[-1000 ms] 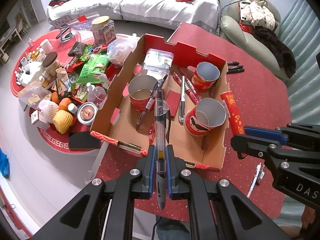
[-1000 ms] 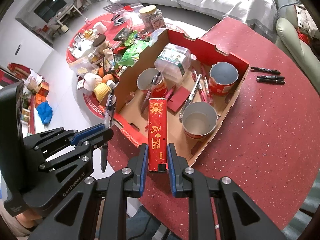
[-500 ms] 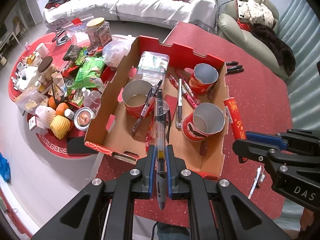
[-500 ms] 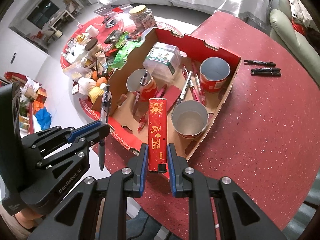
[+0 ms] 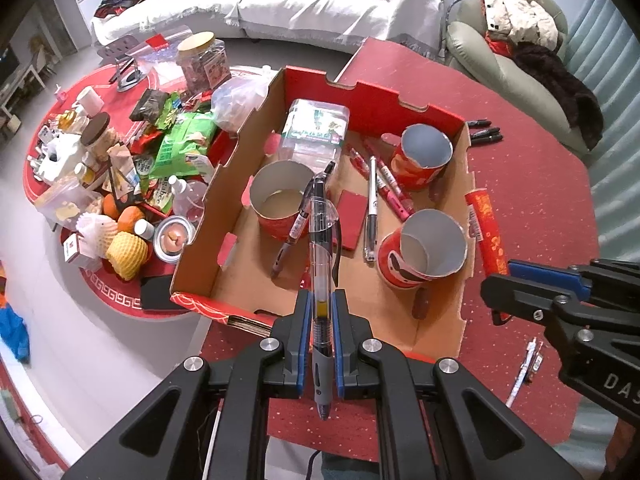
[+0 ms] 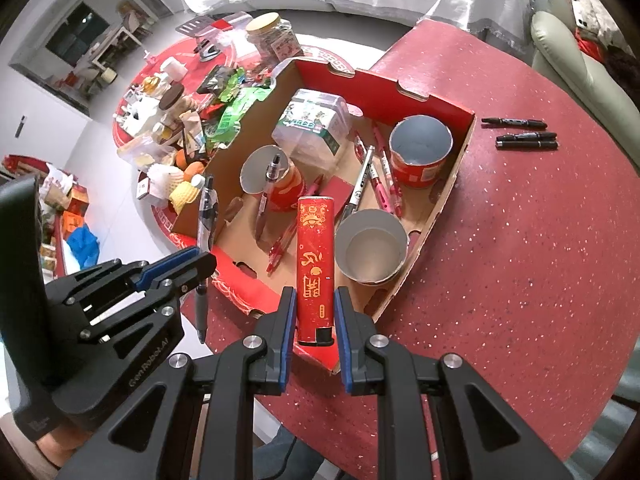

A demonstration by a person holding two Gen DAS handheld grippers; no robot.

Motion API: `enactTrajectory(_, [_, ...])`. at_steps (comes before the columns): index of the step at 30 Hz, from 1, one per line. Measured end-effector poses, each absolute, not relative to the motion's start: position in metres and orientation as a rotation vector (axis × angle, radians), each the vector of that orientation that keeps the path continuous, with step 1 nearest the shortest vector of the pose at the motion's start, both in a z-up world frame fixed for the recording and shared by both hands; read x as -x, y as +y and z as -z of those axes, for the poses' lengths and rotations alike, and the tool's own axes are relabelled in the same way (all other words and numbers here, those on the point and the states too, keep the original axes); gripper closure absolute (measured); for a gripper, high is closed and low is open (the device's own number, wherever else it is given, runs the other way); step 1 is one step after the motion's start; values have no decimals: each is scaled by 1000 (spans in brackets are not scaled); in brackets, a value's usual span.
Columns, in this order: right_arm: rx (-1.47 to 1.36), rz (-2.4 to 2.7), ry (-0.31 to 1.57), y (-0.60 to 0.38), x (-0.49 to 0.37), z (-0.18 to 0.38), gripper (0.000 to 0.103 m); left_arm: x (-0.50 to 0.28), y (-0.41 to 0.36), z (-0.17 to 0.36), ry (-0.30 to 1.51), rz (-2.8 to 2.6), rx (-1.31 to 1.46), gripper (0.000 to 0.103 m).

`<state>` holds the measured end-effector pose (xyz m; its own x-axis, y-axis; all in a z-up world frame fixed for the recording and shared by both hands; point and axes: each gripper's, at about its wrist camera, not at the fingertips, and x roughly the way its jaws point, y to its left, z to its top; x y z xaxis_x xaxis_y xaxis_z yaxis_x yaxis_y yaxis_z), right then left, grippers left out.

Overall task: Organize rigid objects
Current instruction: 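Carry the gel pen with left tool while right tool carries the red box to the tray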

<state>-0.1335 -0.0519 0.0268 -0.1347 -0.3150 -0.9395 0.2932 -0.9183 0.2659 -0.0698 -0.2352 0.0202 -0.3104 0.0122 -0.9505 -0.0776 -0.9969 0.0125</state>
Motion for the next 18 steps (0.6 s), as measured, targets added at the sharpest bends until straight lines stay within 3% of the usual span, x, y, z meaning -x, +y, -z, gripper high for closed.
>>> enactTrajectory(18, [-1798,2135,-29,-55,165,-3,83,100,-213,11,129,-2455,1908,92])
